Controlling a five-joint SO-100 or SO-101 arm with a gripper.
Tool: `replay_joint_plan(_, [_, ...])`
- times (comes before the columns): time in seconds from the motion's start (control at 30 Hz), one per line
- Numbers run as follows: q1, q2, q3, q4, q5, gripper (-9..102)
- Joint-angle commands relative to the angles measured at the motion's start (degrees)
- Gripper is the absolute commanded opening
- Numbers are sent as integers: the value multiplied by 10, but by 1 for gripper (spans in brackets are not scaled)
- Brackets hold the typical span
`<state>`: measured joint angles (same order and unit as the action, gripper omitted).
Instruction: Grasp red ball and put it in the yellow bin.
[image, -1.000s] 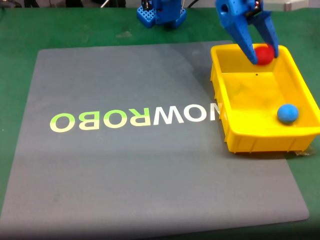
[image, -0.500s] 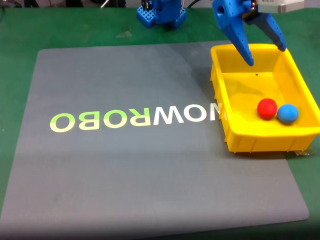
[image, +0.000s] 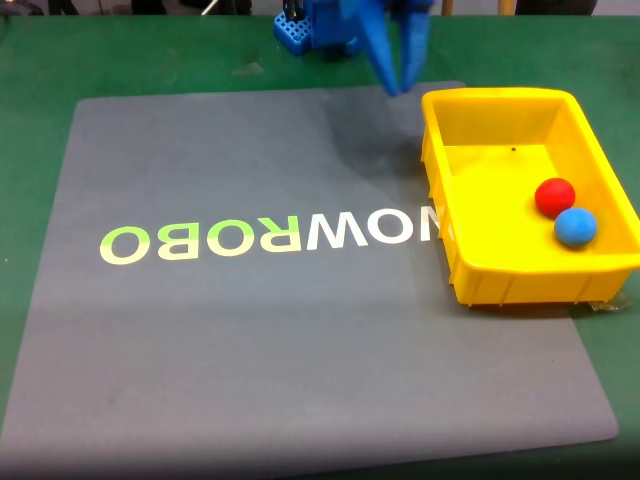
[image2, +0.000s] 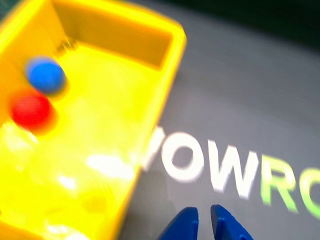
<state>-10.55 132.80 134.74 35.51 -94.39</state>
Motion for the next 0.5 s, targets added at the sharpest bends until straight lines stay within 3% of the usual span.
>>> replay_joint_plan(0.0, [34,137,120,1,-18,0])
replay_joint_plan(0.23, [61,380,311,117,-25,0])
replay_joint_plan(0.47, [75,519,375,254,-13,0])
